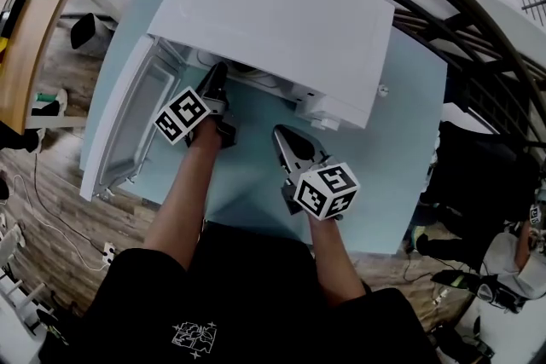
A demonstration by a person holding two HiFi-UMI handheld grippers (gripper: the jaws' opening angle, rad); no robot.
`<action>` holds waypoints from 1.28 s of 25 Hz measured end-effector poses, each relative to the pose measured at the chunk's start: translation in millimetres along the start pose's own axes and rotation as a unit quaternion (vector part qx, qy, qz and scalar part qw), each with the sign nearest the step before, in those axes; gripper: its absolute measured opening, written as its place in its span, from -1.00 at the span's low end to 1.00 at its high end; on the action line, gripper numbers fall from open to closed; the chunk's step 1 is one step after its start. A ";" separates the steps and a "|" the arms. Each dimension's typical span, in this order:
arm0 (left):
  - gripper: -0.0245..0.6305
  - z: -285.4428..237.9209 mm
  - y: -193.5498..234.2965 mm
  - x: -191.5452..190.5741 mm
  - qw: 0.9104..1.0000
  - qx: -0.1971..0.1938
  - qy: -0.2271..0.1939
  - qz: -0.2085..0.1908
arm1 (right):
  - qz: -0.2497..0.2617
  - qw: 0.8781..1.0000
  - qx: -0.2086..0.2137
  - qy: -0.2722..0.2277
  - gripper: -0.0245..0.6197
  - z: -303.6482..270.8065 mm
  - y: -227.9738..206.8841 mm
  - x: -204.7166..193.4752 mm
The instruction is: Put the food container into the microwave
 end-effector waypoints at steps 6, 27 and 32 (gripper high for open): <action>-0.76 24.5 -7.0 -3.5 1.000 0.006 -0.006 -0.007 | 0.006 1.000 0.014 -0.009 -0.90 13.0 8.4 3.9; -0.88 110.1 -30.0 -30.3 0.999 0.013 -0.033 -0.032 | 0.018 0.998 0.051 -0.040 -0.90 70.0 30.4 3.3; -0.90 131.0 -40.9 -37.3 0.998 0.009 -0.039 -0.041 | 0.027 0.997 0.060 -0.043 -0.90 83.6 37.5 1.8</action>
Point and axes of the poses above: the fingertips, and each gripper's own axes: z backward along the fingers, y to its left, x out of its top, the point moved 4 cm from there along z, backward along the fingers, and after that the axes turned 3 degrees about -y, right-handed, at the moved point
